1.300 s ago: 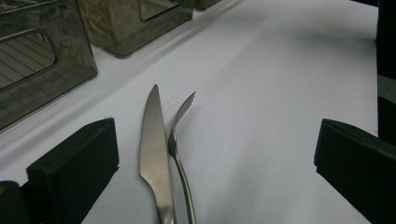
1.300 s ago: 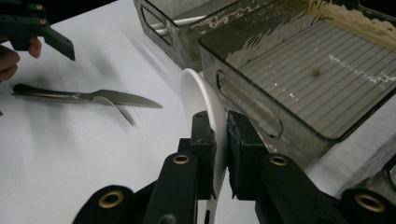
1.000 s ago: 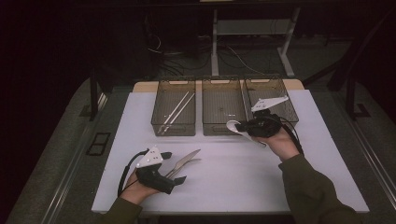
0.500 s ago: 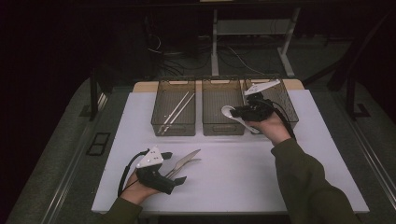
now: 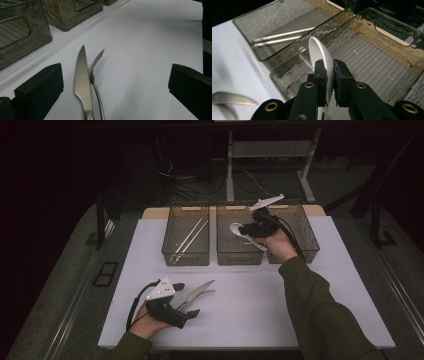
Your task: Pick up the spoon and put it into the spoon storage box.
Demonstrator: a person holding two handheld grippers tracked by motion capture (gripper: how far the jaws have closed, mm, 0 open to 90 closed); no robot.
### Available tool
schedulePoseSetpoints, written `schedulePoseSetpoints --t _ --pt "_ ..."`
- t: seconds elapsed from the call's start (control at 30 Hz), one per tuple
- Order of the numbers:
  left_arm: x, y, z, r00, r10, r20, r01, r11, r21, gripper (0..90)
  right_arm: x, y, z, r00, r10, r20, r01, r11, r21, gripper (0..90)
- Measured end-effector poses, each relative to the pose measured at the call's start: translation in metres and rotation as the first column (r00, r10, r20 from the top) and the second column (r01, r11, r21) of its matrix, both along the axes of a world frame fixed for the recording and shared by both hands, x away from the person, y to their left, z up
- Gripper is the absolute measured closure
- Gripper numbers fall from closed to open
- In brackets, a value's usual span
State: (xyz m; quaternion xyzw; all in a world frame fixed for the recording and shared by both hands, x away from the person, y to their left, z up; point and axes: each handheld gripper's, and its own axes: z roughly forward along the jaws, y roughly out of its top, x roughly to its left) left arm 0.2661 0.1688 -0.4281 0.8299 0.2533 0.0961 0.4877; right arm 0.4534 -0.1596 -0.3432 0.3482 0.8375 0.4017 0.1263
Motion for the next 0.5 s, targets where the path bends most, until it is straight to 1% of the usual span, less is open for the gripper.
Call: schedulePoseSetpoints --t 0.07,0.1,0.17,0.2,0.3,0.33,0.37,0.47,0.5 --pt "0.000 0.000 0.000 1.0000 0.000 0.000 0.000 1.0000 -0.001 0.0 0.005 0.003 -0.003 1.0000 -0.003 0.003 0.003 1.000 -0.004 81.5" --pt "0.000 0.000 0.000 1.0000 0.000 0.000 0.000 1.0000 -0.001 0.0 0.007 0.004 -0.005 1.0000 -0.006 -0.006 0.006 1.000 0.000 81.5" --pt "0.000 0.000 0.000 1.0000 -0.005 0.000 0.005 1.0000 0.004 0.0 0.010 0.006 -0.008 0.9999 -0.013 -0.010 0.013 1.000 -0.002 81.5" --pt "0.000 0.000 0.000 1.0000 -0.004 -0.001 0.004 1.0000 -0.002 0.0 0.012 0.006 -0.010 0.9999 -0.013 -0.010 0.013 1.000 0.003 81.5" --pt "0.000 -0.001 0.000 1.0000 -0.002 -0.002 0.002 1.0000 -0.009 0.0 0.014 0.009 -0.014 0.9998 -0.015 -0.014 0.015 1.000 0.001 81.5" --pt "0.000 -0.001 0.000 1.0000 -0.001 -0.003 0.001 1.0000 -0.009 0.0 0.015 0.010 -0.015 0.9998 -0.016 -0.013 0.016 1.000 -0.007 81.5" --pt "0.000 -0.001 0.000 1.0000 -0.002 -0.002 0.002 1.0000 -0.007 0.0 0.015 0.011 -0.016 0.9998 -0.015 -0.015 0.015 1.000 -0.002 81.5" --pt "0.000 -0.001 0.000 1.0000 -0.006 0.004 0.006 1.0000 -0.004 0.0 0.017 0.012 -0.019 0.9999 -0.015 -0.003 0.015 1.000 -0.007 81.4" --pt "-0.001 -0.001 0.000 1.0000 -0.005 0.001 0.005 1.0000 -0.007 0.0 0.018 0.012 -0.020 0.9998 -0.018 -0.002 0.017 1.000 -0.009 81.4"
